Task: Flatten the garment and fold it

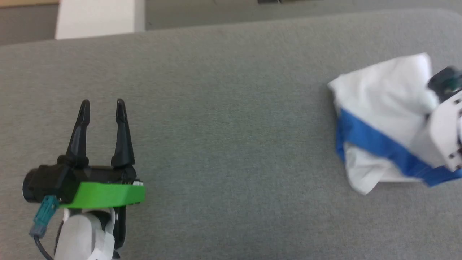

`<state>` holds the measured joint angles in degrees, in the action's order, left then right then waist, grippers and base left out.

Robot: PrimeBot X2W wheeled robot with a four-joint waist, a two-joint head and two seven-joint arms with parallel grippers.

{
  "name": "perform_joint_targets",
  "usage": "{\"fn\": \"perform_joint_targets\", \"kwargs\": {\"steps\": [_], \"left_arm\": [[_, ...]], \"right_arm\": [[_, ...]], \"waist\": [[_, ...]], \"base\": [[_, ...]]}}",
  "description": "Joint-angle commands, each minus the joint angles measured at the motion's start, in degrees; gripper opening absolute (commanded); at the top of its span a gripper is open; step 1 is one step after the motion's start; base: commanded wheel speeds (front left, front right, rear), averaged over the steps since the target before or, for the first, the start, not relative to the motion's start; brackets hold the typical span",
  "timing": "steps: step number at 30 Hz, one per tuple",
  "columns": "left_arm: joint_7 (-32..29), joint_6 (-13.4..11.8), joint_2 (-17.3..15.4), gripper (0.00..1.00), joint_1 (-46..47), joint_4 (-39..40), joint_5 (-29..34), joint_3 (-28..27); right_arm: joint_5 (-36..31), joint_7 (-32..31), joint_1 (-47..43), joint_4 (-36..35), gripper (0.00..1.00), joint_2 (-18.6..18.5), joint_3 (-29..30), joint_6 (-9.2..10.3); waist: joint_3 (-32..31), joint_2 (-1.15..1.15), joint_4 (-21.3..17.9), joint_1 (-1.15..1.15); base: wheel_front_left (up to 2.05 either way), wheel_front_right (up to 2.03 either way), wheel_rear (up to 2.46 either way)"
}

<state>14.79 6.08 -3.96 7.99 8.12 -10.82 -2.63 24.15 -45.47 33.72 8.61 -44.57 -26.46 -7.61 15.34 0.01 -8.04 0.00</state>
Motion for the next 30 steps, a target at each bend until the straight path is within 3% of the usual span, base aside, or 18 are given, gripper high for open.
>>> {"fn": "perform_joint_targets", "kwargs": {"steps": [1, 10, 17, 18, 19, 20, 30], "left_arm": [[0.21, 0.44, -0.88, 1.0, 1.47, 0.25, 1.13, 0.19], [-1.49, 0.73, -3.95, 1.0, 7.05, 1.9, 2.81, 2.2], [-2.58, 0.45, -5.01, 1.0, 9.18, 3.83, 3.24, 2.3], [-2.62, 0.4, -5.07, 1.0, 9.3, 3.98, 3.24, 2.36], [-2.62, 0.34, -5.12, 1.0, 9.38, 4.06, 3.25, 2.4], [-2.62, 0.26, -5.16, 1.0, 9.4, 4.09, 3.28, 2.41], [-1.29, -0.52, -4.91, 1.0, 7.77, 1.7, 2.22, 1.58]], "right_arm": [[-0.36, 0.98, 1.55, 1.21, 0.0, -1.13, 0.98, 0.12], [-3.22, 10.33, 7.16, 11.23, 0.0, -8.85, 3.18, 0.12], [-6.83, 17.26, 11.67, 18.47, 0.0, -10.25, 4.67, 0.12], [-7.45, 17.94, 12.29, 19.58, 0.11, -10.16, 4.77, 0.12], [-8.14, 19.16, 13.06, 20.41, 0.61, -10.14, 4.95, 0.12], [-8.58, 19.88, 13.63, 21.31, 1.0, -10.02, 5.33, 0.12], [-7.77, 26.1, 18.58, 26.69, 1.0, -8.22, 6.97, 0.12]], "waist": [[8.35, -0.01, -6.57, 0.0], [18.76, -0.01, -5.63, 0.0], [23.48, -0.01, -3.41, 0.0], [23.8, -0.01, -3.09, 0.0], [23.99, -0.01, -2.83, 0.0], [24.07, -0.01, -2.66, 0.0], [17.5, -0.01, -2.26, 0.0]], "base": [[0.0, 0.0, 0.0], [0.0, 0.0, 0.0], [0.0, 0.0, 0.0], [0.0, 0.0, 0.0], [0.0, 0.0, 0.0], [0.0, 0.0, 0.0], [0.0, 0.0, 0.0]]}}
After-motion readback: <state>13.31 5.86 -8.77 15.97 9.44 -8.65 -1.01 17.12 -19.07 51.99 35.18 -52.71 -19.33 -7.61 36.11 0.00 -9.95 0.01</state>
